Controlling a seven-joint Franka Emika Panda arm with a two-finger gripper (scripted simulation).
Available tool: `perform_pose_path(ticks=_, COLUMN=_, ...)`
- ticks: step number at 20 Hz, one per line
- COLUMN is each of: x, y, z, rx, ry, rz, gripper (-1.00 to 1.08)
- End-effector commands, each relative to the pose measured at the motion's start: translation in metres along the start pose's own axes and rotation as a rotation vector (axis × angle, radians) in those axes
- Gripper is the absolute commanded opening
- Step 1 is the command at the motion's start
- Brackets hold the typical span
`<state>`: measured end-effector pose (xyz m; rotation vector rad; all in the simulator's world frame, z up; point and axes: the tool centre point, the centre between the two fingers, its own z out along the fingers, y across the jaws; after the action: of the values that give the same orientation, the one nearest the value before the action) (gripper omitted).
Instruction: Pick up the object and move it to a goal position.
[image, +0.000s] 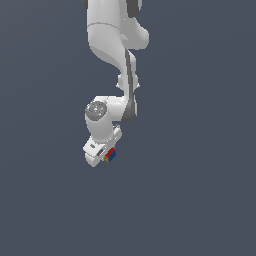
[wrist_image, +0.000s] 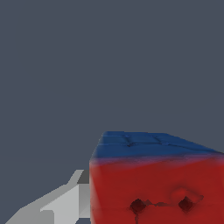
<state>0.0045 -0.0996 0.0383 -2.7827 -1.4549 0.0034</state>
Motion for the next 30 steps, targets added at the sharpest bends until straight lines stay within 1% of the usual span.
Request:
perform_pose_path(ticks=1, x=-0.001, y=0.001, z=-0.009, rx=-0.003, ry=0.001, rz=0.000, gripper=-1.00)
perform_pose_path(ticks=6, x=-0.008, y=0.000, z=-0.035, rx=-0.003, ry=0.001, rz=0.000, gripper=-1.00)
perform_pose_path(ticks=11, x=-0.018, y=-0.001, z=-0.077, rx=-0.003, ry=0.001, rz=0.000, gripper=-1.00)
perform_pose_path(ticks=30, x=-0.069, y=-0.003, z=-0.299, rx=-0.002, ry=0.003, rz=-0.002, gripper=-1.00)
